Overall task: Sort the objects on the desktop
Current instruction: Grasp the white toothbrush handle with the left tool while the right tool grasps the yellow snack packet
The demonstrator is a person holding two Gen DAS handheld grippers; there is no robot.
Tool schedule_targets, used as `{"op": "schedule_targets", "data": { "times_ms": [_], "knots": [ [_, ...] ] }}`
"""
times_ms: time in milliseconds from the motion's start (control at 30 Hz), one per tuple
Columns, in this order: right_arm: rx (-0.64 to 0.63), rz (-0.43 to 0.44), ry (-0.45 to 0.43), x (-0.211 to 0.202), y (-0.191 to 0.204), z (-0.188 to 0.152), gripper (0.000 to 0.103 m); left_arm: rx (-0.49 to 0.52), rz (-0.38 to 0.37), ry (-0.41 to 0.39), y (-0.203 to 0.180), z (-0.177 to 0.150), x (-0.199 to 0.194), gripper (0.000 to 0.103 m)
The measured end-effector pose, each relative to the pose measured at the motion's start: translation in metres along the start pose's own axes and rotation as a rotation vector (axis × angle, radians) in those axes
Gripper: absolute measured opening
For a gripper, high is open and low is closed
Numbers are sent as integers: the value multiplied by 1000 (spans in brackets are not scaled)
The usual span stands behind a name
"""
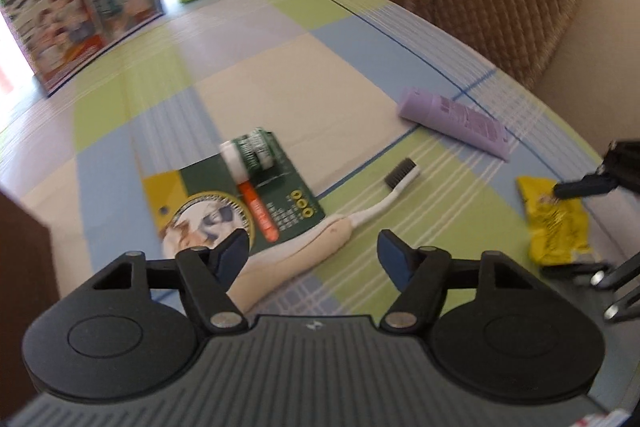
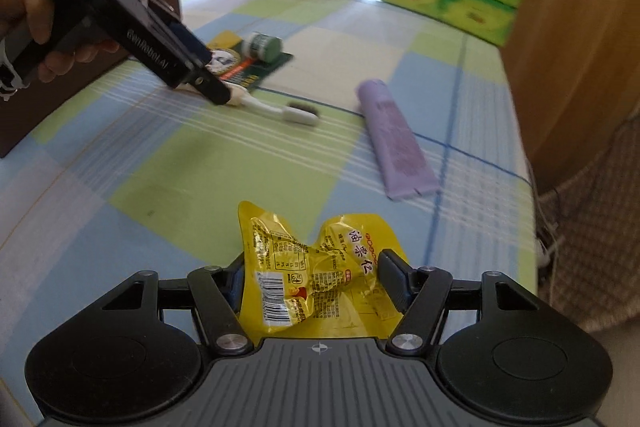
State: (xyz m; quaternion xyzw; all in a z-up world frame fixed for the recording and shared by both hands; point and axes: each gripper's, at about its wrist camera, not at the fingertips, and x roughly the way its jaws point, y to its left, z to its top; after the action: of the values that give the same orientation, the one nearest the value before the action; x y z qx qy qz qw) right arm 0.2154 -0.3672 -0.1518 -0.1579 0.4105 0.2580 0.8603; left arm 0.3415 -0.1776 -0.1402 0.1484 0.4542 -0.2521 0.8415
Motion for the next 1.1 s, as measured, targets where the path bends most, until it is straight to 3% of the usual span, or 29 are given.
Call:
{"op": "schedule_targets", "data": {
  "times_ms": [167,267,300,400,733,833,933,1000,1100],
  "knots": [
    [31,-20,-1,-7,-7,-7,63,84,25,29,-8,-1,15,55],
    [32,-25,-2,-10,-7,-11,63,50,-14,63,-9,-4,17,24],
    [31,-25,-2,-10,-7,-11,63,26,-36,69,-9,-6,16,21],
    [24,-24,-4,-11,-6,-13,63,-3,-31,81,-18,-16,8,19],
    [9,-39,-5,-19,2,-21,65,-272,-13,142,-48,-67,-35,17],
    [18,-57,-7,-18,3,-22,64,-313,-6,132,-47,-75,-41,17],
    [26,-79,-14,-20,4,-21,57,-329,-4,132,-43,-73,-40,17],
    [2,-98,-26,-23,7,-20,42,-324,5,125,-43,-72,-39,17],
    [18,-105,-32,-26,6,-19,39,-306,31,115,-46,-69,-37,17]
  ]
}}
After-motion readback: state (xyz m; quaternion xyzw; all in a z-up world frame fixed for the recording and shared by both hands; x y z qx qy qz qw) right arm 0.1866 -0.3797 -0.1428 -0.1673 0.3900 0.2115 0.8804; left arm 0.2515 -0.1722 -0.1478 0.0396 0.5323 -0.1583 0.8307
